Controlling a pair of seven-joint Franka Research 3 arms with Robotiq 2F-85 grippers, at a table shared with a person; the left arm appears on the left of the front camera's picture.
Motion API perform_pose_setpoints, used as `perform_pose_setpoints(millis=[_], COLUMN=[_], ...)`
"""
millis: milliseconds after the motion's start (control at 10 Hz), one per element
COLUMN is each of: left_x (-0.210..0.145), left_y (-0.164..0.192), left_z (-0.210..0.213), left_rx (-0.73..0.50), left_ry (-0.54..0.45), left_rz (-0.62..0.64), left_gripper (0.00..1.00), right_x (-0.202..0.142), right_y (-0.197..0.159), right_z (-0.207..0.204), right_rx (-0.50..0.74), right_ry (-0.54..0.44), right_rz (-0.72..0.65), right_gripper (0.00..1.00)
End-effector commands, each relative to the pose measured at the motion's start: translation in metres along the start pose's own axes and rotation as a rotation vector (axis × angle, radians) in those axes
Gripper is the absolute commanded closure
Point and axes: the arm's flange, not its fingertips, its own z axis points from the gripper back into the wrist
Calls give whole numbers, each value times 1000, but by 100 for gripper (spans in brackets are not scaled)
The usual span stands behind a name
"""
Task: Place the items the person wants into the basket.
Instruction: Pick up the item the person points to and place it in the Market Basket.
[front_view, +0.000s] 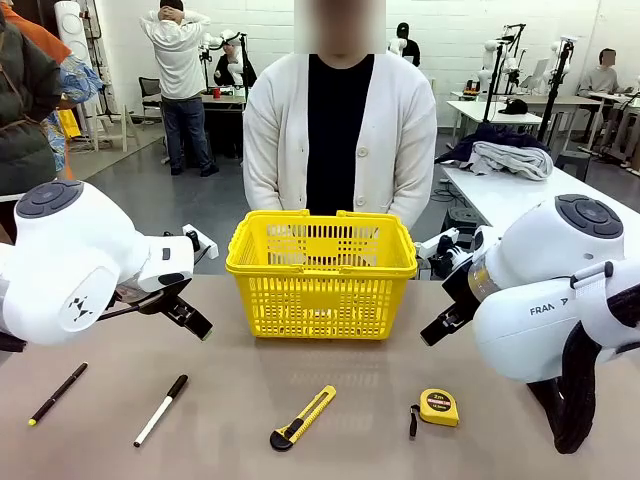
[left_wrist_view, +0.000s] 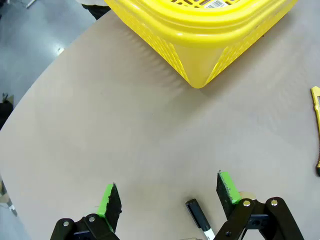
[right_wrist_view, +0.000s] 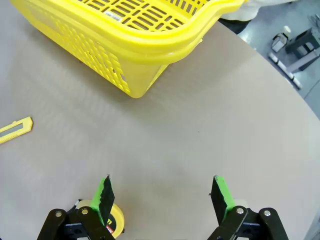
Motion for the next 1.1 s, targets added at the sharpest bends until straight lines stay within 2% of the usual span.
perform_pose_setpoints(millis=[0,600,800,1000], left_x=[0,0,10,32], left_y=[0,0,-4,1], left_z=[0,0,96,163], left_rx=[0,0,45,75], left_ry=[0,0,-29,-50], left_rz=[0,0,-91,-96], left_gripper=[0,0,0,0], right_x=[0,0,-9,-9], right_y=[0,0,17,29], right_z=[0,0,89,169], right_rx=[0,0,-62,-112], right_ry=[0,0,-7,-30], right_rz=[-1,0,43,35], right_gripper=[0,0,0,0])
